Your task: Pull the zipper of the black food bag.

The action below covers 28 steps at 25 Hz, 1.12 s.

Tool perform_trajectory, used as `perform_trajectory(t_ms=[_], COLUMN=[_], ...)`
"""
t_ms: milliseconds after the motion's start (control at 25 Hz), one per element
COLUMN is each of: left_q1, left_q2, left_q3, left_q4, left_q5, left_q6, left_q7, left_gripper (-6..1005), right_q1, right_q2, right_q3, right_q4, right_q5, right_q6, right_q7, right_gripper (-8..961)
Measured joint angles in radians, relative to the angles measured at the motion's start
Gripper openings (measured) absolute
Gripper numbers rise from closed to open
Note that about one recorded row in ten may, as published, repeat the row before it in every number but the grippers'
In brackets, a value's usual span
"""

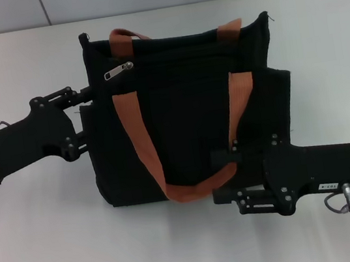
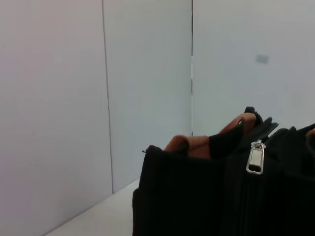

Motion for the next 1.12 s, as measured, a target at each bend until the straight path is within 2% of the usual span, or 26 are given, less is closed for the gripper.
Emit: perform_trajectory(t_ms=[400,760,880,1120], left_q1=[0.014,-0.007,-0.031,-0.052], left_q2=[0.007,0.0,-0.003,-0.01], left_q3=[-0.001,0.031,0.066,0.081], left_q4=[0.056,0.063,0.056,0.048], left_q5=[0.0,0.001,0.001,-0.013], left_q6=[0.008,0.022,-0.002,-0.05], left_q7=[-0.022,-0.02,-0.018,-0.016], left_gripper=[709,707,706,704], right_q1=[-0.003,-0.001,0.002,0.003], right_q2=[-0.002,-0.002,-0.002,-0.002], right_q3=[-0.005,0.002,0.002,0.005], right_q4=[0.001,0.002,0.002,0.002], right_q5=[0.0,0.0,0.0,0.0], right_q6=[0.02,0.018,0.018,0.023], right_q7=[0.002,0.001,0.001,0.001], right_gripper=[605,605,605,605])
